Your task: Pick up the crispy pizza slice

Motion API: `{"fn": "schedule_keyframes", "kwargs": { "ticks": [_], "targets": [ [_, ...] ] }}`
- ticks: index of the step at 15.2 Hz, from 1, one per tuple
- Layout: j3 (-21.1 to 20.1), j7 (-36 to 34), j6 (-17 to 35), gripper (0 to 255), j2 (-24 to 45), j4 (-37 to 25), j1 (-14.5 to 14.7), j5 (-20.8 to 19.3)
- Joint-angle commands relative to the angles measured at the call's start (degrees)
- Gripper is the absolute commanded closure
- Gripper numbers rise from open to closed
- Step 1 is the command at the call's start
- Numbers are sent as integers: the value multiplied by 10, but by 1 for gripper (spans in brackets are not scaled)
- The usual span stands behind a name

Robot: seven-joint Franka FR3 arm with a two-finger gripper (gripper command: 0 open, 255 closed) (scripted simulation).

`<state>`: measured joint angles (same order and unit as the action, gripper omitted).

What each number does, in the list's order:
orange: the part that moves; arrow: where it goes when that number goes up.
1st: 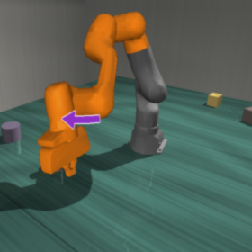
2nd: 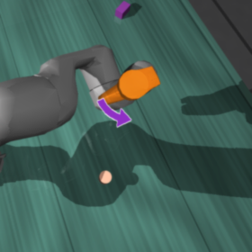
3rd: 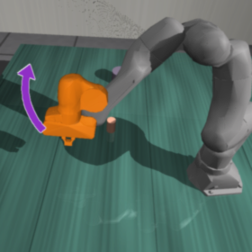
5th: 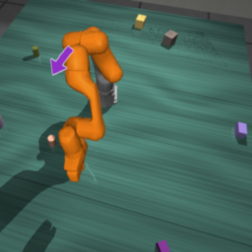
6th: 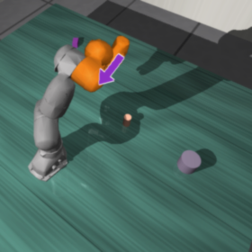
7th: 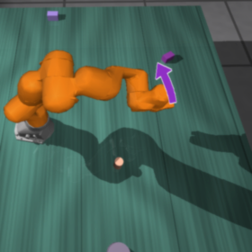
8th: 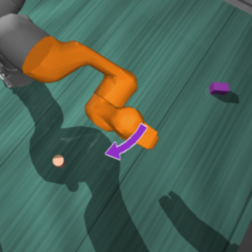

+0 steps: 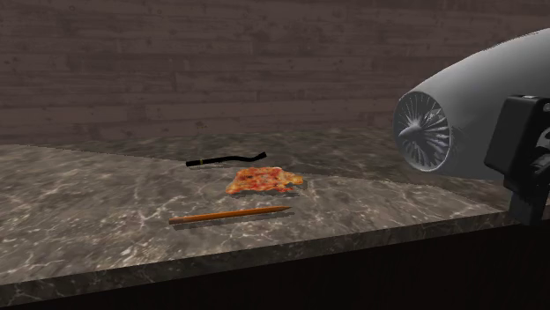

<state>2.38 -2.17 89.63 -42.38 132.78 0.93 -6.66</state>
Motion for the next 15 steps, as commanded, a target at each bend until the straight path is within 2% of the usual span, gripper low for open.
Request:
{"fn": "schedule_keyframes", "kwargs": {
  "ticks": [1,8,15],
  "targets": [
    [0,0,0,0,0,0,0,0],
    [42,183,55,0,157,-101,59,-9],
    [54,361,78,0,303,-221,108,9]
  ]
}}
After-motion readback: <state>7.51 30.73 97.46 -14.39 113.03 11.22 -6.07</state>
